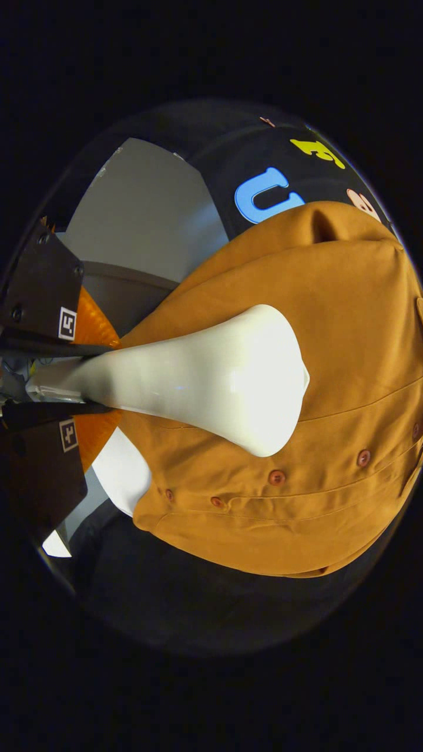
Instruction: Iron the clothes twice with a garment steamer, once on the left side and once on the right side.
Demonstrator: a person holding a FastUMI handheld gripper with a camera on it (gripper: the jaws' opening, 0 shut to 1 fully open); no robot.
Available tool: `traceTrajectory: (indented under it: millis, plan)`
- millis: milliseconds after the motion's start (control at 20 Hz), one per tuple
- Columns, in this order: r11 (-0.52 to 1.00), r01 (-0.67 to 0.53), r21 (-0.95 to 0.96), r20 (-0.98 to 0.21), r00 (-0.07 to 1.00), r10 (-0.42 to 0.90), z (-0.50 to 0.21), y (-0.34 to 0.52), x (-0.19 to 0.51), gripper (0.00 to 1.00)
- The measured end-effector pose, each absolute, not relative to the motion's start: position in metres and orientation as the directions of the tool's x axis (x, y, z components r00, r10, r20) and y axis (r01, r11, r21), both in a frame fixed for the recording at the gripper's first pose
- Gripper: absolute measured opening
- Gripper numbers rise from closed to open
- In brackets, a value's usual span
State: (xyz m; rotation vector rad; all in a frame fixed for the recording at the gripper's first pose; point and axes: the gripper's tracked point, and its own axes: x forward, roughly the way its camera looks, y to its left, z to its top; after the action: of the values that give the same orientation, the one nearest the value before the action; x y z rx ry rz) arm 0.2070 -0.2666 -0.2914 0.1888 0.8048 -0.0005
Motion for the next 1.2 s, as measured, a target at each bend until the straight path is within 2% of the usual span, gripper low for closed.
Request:
traceTrajectory:
  millis: [250,600,850,1200]
  plan:
    - [0.983,0.089,0.160,-0.781,0.620,0.071,-0.331,-0.266,0.187,0.34]
    - [0.982,0.106,0.159,-0.823,0.563,0.072,-0.351,-0.269,0.163,0.34]
    - [0.978,0.143,0.150,-0.760,0.650,0.021,-0.305,-0.298,0.164,0.34]
    - [0.965,0.222,0.139,-0.571,0.814,-0.105,-0.195,-0.357,0.197,0.33]
